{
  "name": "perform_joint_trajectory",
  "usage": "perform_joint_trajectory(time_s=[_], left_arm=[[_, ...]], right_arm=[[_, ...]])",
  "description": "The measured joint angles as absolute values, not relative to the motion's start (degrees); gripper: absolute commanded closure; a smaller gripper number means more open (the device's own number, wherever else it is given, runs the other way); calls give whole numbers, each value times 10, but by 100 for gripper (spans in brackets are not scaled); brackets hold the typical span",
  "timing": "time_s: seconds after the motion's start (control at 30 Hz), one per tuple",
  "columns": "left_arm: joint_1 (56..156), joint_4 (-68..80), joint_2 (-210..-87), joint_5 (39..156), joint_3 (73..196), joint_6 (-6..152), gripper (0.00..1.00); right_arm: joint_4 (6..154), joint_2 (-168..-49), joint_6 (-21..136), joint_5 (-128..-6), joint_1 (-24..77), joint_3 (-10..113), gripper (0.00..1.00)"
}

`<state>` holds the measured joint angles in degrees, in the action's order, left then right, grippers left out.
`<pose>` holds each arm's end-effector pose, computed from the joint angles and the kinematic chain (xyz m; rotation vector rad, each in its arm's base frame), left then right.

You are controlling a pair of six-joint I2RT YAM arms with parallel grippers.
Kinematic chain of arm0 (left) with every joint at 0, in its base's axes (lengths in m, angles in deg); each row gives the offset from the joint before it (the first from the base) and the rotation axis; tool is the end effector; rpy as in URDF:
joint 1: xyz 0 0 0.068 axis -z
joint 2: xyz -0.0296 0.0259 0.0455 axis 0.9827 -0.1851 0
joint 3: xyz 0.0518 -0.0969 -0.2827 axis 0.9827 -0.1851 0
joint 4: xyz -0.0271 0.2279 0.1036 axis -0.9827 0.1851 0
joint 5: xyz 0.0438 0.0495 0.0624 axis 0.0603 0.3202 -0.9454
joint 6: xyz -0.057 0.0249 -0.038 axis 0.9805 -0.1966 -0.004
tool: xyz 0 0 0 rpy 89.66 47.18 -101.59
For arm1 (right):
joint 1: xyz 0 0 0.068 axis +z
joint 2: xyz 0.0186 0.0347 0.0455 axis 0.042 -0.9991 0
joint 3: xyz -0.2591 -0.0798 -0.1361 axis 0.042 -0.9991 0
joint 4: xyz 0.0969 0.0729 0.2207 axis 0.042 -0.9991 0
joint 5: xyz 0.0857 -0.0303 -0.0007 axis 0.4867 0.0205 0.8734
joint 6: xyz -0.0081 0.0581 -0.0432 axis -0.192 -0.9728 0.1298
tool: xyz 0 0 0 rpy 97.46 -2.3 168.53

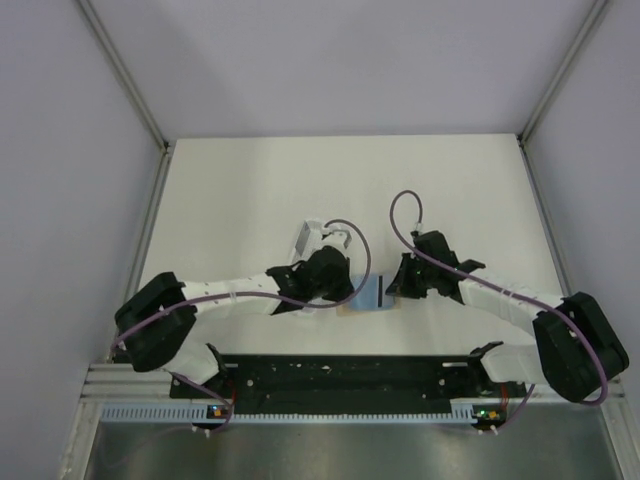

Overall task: Put the credit cards into the card holder
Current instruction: Insert the credit card into the card holder.

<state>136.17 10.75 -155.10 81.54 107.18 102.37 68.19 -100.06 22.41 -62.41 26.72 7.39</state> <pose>0.1739 -0.2513 0.2274 0.2609 2.3529 -0.7294 0.1918 0.1214 0.1781 0.1968 2.6424 0.7334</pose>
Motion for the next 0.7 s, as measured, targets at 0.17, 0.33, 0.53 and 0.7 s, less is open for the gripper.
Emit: perform_joint_trajectory(time_s=[0.17,0.33,0.53,0.7], left_arm=[[1371,94,-1619,819,1078,1028,100],[1372,91,-1638,808,1078,1046,100],[1372,82,-1663,809,1075,1062,100],[1372,78,-1663,809,1074,1068,100]], right_arm=[[667,-997,225,-633,267,77,100],[618,-971,238,-669,267,93,100],[539,-906,268,-708,267,124,100],[553,-888,281,-659,267,155,100]])
